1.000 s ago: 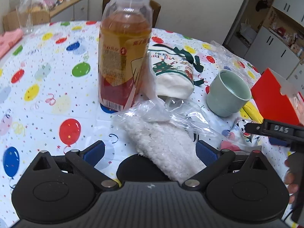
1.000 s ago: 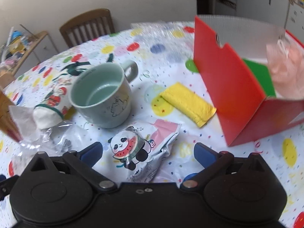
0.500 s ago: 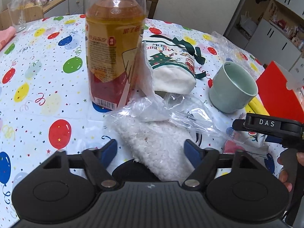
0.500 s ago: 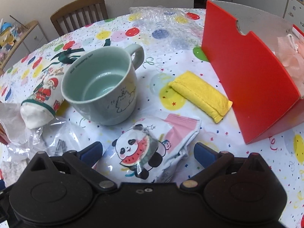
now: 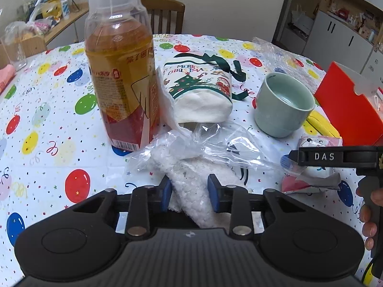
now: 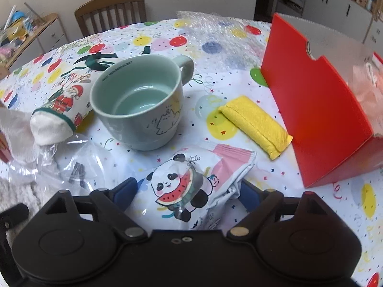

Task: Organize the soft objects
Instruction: 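Grasp the white fluffy towel with the left tool while the right tool grasps the panda snack bag, then carry the white towel and panda bag over the red box with both tools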

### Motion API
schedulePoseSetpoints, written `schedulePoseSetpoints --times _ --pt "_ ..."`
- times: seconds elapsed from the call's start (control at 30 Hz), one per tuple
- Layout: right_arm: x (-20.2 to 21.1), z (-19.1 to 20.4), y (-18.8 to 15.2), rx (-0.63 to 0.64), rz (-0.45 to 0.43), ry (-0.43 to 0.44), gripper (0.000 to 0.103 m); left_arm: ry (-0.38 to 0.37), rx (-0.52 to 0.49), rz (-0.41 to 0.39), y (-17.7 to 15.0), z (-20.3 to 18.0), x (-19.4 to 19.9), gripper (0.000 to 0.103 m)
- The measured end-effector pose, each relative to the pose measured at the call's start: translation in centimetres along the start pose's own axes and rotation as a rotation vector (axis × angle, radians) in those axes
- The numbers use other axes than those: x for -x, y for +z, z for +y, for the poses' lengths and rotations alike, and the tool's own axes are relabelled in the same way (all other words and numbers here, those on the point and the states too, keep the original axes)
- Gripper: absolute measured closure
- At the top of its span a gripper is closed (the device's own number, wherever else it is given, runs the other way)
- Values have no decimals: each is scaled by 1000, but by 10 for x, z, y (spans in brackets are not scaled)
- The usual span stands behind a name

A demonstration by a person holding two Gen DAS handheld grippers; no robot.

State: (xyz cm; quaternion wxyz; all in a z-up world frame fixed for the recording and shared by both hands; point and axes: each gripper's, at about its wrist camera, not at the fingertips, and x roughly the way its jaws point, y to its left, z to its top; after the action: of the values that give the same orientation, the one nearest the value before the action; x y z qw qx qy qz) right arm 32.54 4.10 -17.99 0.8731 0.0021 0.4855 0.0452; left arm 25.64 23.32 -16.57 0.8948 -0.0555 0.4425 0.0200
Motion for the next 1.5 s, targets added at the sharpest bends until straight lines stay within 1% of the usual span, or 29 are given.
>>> schedulePoseSetpoints --times 0.17,0.3,0.43,0.53,0.7,0.77,0.97,1.07,1.13,1.3,1.5 --pt "7 -5 -6 15 -6 6 21 -7 -2 -19 -1 -1 4 92" --pt "16 -13 -13 34 -28 15 26 -27 2 -43 -3 -1 11 95" --pt "28 -22 -20 26 -36 41 31 -46 11 -69 -5 -2 19 95" --pt "41 -27 -23 24 -57 68 33 -61 14 -91 -6 -4 26 96" --pt "67 -37 -26 12 -91 126 33 -89 24 -115 -6 -7 40 96" --pt "80 -40 -26 20 -101 151 33 -87 16 -115 -4 -11 45 96" --pt "118 -52 -27 54 -132 224 33 -139 22 -138 -1 -19 66 96" --pt "133 -60 -27 65 -145 243 33 -155 14 -154 -1 -23 74 96" --pt "141 -67 -27 68 -163 243 33 -147 1 -167 -2 -28 78 96" --pt "159 -88 -24 59 -191 253 33 -188 13 -195 5 -37 94 96" --pt "174 -118 -15 50 -218 248 33 -253 9 -246 22 -61 116 96"
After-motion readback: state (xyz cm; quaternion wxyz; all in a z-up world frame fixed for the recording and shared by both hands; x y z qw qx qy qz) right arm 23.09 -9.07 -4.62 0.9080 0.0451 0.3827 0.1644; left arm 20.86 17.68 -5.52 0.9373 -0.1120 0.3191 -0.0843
